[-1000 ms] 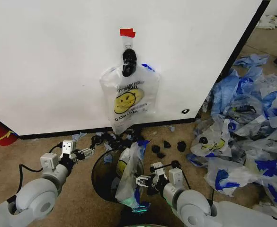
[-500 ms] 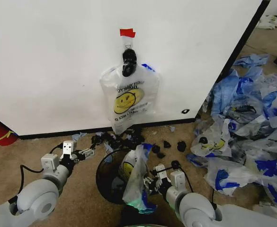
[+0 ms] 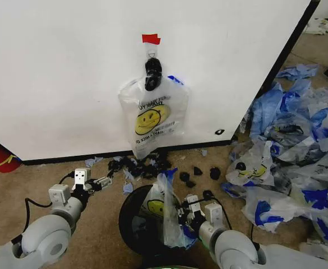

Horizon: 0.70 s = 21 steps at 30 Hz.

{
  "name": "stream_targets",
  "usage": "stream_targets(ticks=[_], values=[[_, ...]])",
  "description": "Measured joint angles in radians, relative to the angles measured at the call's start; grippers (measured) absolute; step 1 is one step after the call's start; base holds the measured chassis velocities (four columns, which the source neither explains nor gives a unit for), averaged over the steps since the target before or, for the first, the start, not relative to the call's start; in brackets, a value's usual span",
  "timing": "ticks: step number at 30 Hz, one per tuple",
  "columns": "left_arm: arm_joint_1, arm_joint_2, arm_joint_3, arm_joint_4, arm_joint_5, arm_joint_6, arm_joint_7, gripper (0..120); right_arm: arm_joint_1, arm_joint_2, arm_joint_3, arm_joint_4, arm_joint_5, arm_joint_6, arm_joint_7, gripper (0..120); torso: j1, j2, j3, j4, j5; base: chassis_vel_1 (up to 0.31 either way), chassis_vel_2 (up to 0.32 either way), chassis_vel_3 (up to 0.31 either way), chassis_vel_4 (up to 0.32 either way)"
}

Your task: Pick up the garbage bag from the wall and place it over the trash bin.

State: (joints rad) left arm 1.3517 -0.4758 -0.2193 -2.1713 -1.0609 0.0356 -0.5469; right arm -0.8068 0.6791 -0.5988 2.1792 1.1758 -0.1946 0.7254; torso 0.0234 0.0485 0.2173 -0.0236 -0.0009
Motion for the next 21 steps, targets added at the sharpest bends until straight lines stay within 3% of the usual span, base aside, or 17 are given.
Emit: stream_targets(ticks=[7, 15, 21], values=[[-0.013, -0.002, 0.009, -0.004, -0.008, -0.007, -0.002, 100, -0.001, -0.037, 0.062, -0.019, -0.104, 0.000, -0.073, 0, 0.000, 0.000, 0.000, -0.0001, -0.0001, 0.000, 0.000, 0.000, 0.000], [-0.045, -0.018, 0.012, -0.045, -0.076, -0.046, 0.010, 100, 0.028, -0.139, 0.123, -0.060, -0.336, 0.024, -0.215, 0, 0.000, 0.000, 0.000, 0.0001, 0.0000, 0.000, 0.000, 0.000, 0.000], [-0.071, -0.026, 0.024, -0.088, -0.166, -0.127, 0.135, 100, -0.029, -0.210, 0.256, -0.064, -0.470, 0.074, -0.327, 0, 0.000, 0.000, 0.000, 0.0000, 0.0000, 0.000, 0.000, 0.000, 0.000]])
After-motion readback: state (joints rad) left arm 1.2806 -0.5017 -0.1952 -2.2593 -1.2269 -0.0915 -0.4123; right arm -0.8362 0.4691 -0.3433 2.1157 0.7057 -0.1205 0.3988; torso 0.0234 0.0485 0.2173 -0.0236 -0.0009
